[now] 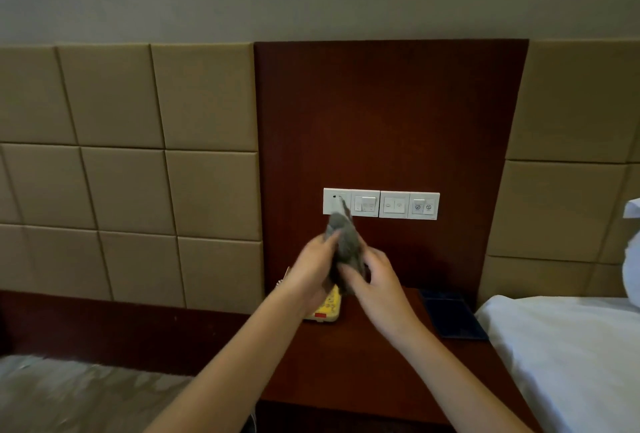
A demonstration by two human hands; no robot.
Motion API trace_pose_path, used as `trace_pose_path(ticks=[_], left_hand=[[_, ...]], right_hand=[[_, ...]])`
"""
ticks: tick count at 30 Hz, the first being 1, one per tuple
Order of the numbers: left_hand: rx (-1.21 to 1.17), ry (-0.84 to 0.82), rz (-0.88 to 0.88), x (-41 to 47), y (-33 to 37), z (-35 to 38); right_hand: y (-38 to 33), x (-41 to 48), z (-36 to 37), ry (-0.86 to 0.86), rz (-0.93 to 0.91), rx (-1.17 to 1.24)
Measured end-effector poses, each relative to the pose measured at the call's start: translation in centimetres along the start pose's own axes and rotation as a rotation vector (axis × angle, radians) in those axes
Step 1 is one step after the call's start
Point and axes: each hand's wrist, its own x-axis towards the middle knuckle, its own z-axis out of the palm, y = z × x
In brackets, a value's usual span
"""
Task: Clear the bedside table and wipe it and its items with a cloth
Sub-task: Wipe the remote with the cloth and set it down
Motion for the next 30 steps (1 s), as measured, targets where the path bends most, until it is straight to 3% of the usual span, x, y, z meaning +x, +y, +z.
trace_pose_path(ticks=[4, 7, 13, 19, 27, 30], left_hand=[[0.054, -0.113, -0.008, -1.1, -1.5, -0.2], [0.150, -0.133, 0.037, -1.5, -1.8, -0.5], [0.474, -0.189, 0.288, -2.9, -3.4, 0.5], [0.730, -0.144, 0.374, -2.6, -5.7, -0.2], [0.707, -0.127, 0.406, -1.7, -4.3, 0.6], [0.987, -0.139, 0.593, -2.4, -4.4, 0.8]], right_hand=[[0.7, -0.1, 0.2, -0.070, 0.052, 0.079], [0.8, -0.3, 0.6, -0.124, 0.153, 0.436], [0.5, 0.0, 1.1, 0.016, 0.319, 0.843], [0.2, -0.3, 0.7, 0.086, 0.421, 0.925], [0.2, -0.2, 0.4, 0.150, 0.398, 0.961], [-0.1, -0.5, -0.7, 0.172, 0.508, 1.094]])
